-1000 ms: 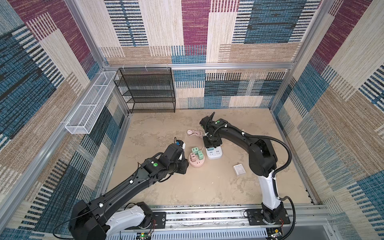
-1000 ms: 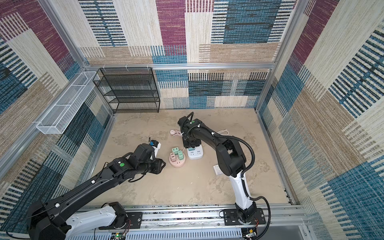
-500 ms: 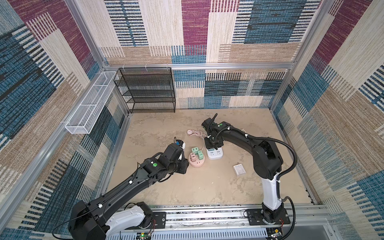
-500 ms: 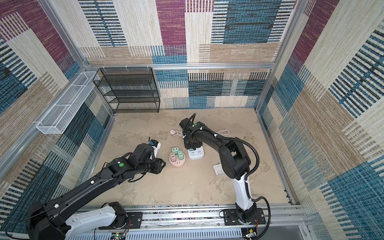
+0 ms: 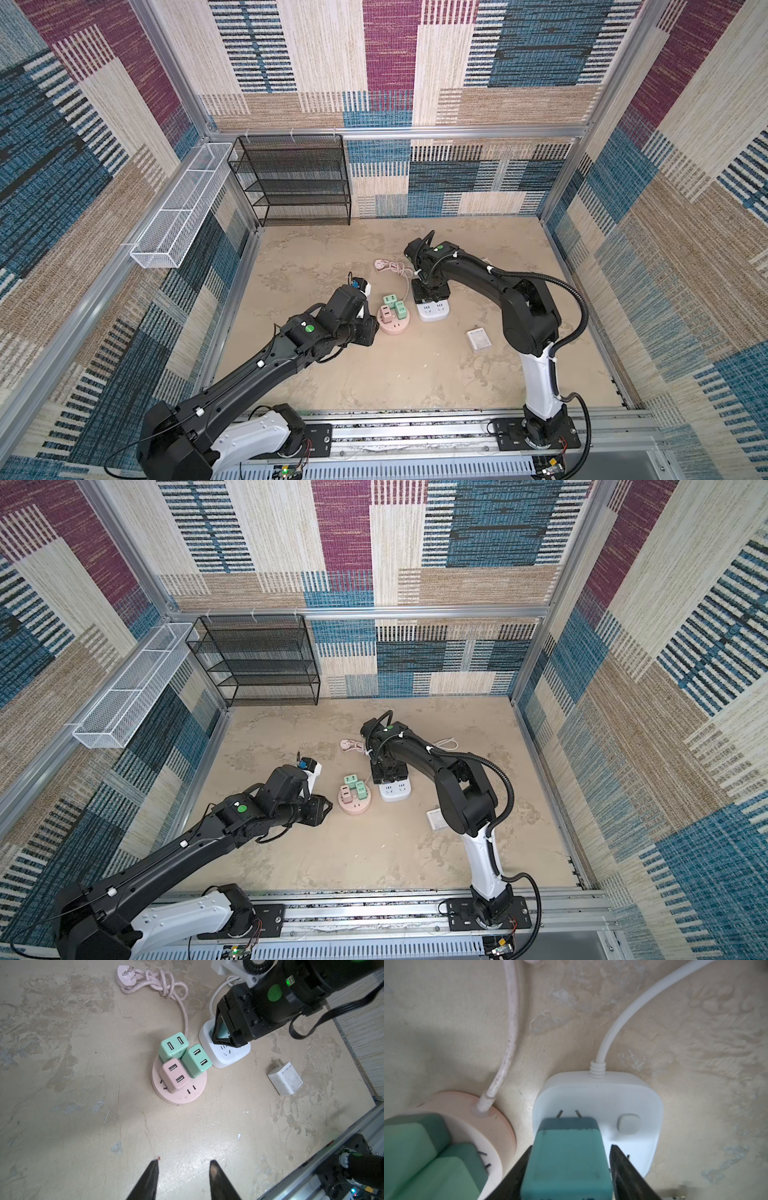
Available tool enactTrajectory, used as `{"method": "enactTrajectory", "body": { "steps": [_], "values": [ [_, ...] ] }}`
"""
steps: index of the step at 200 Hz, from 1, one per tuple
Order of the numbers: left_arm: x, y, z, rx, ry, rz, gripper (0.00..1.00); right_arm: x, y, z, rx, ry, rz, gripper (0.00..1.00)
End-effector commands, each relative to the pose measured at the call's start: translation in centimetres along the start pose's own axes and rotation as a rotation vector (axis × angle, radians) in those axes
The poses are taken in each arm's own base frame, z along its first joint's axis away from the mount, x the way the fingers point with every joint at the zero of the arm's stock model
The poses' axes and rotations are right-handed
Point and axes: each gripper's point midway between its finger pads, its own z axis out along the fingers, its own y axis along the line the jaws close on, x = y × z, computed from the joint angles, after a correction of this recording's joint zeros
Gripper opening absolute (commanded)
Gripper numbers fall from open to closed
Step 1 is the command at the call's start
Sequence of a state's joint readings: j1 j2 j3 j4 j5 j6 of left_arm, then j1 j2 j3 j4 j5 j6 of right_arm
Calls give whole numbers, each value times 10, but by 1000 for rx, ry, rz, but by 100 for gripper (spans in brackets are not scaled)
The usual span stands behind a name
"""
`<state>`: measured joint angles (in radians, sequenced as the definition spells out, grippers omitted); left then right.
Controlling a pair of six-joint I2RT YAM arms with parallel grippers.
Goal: Insert the plug
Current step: 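Open the right gripper and lift it off the inserted teal plug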
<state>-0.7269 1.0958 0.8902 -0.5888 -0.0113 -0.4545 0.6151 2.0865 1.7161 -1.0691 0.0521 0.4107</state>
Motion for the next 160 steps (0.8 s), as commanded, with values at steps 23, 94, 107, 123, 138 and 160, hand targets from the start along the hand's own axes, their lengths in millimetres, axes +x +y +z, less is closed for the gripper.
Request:
{"method": "enactTrajectory", "body": {
  "steps": [23, 94, 107, 123, 138, 160],
  "values": [
    [-4, -5, -1, 23, -3, -8, 44, -1, 6, -13, -37, -13, 11, 68],
    [-10, -5, -2, 13, -23, -14, 44, -9, -12, -72, -32, -219, -1, 76],
    [-13, -7, -1, 20, -30, -14, 45, -9, -7, -92, -104, -314, -8, 76],
    [-16, -10, 2, 27, -22, -17, 45, -6, -10, -113, -160, -416, 14, 76],
    [-17, -14, 4, 42, -15, -26, 44, 4, -19, -125, -179, -503, 32, 76],
    [-19, -18, 5, 62, -18, -47, 44, 25, -39, -126, -144, -535, 51, 76]
  ]
}}
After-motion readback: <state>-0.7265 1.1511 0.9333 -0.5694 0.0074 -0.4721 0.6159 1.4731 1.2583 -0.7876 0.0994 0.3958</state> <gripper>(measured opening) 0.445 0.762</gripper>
